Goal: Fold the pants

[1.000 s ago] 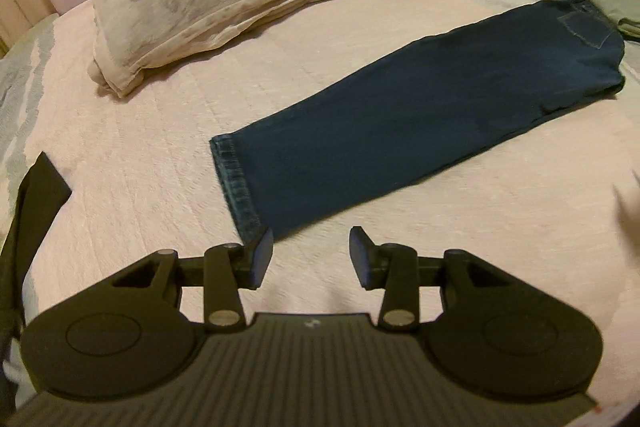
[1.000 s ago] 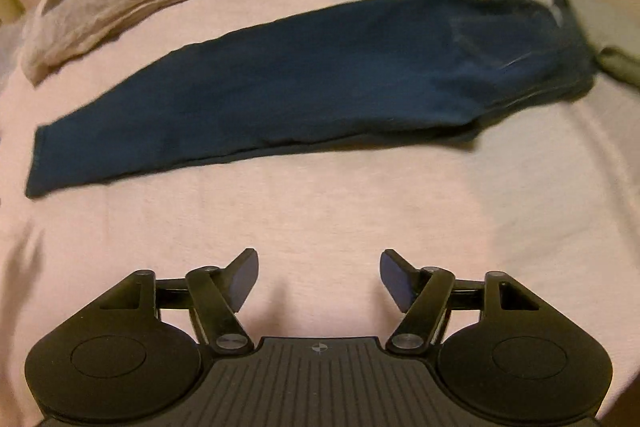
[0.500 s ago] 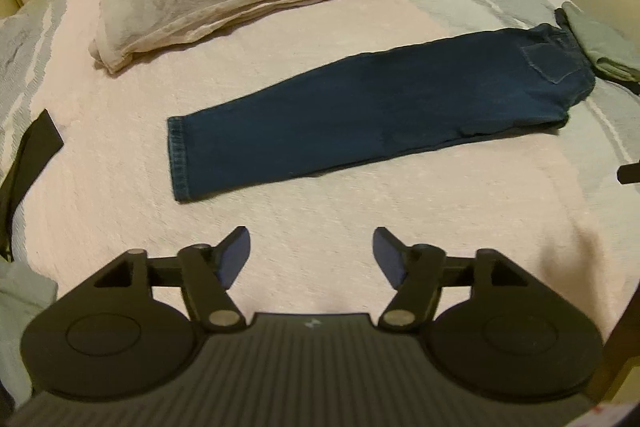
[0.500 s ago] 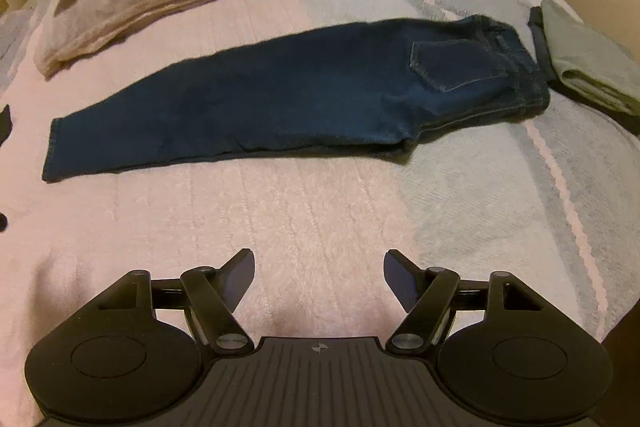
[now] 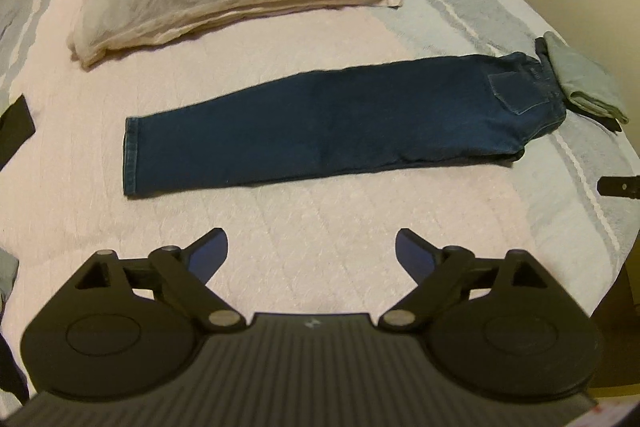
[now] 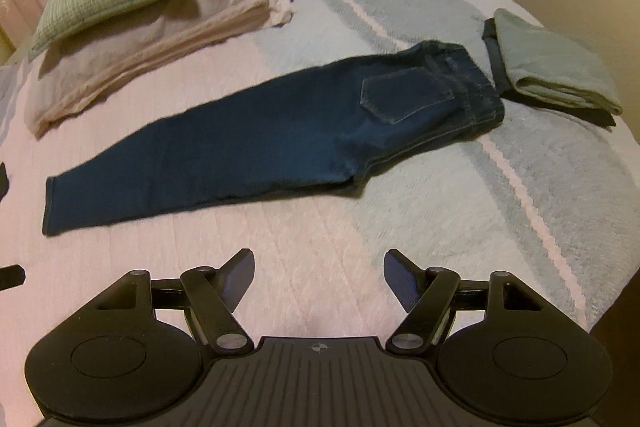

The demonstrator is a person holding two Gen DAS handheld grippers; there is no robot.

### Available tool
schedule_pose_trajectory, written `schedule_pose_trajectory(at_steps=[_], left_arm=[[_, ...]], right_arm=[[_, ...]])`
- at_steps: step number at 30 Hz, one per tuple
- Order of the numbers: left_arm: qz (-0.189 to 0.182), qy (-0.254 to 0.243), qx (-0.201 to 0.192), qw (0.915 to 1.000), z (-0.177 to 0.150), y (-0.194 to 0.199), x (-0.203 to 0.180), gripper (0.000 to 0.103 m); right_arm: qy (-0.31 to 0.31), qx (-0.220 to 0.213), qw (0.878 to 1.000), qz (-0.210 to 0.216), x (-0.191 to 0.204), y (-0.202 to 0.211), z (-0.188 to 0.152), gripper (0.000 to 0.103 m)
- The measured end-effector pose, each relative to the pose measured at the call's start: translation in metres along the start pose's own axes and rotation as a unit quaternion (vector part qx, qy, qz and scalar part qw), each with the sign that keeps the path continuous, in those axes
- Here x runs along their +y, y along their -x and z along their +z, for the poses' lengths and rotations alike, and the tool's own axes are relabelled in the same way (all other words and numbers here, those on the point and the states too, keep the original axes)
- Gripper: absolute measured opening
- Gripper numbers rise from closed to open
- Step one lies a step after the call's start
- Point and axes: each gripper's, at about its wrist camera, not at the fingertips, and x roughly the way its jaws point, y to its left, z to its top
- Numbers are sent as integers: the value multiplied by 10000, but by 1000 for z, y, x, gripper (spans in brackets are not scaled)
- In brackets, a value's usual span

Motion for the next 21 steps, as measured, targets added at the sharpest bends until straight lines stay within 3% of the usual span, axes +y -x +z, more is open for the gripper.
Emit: schedule_pose_trajectory(at_steps=[8, 13, 17, 21], left_arm=[[253, 172, -167, 9994, -2, 7, 1, 99], [622, 271, -103, 9976, -14, 10, 27, 99], [747, 443, -68, 9962, -19, 13, 68, 99], [909, 396, -71, 9950, -17, 3, 118, 99]], right_arm=[[140, -87, 9996, 219, -1, -4, 4, 69], [952, -265, 9929, 658, 41, -20, -3, 69], [1992, -281, 9738, 1060, 111, -35, -14, 69], [3108, -593, 9384, 1390, 189, -47, -28, 69]])
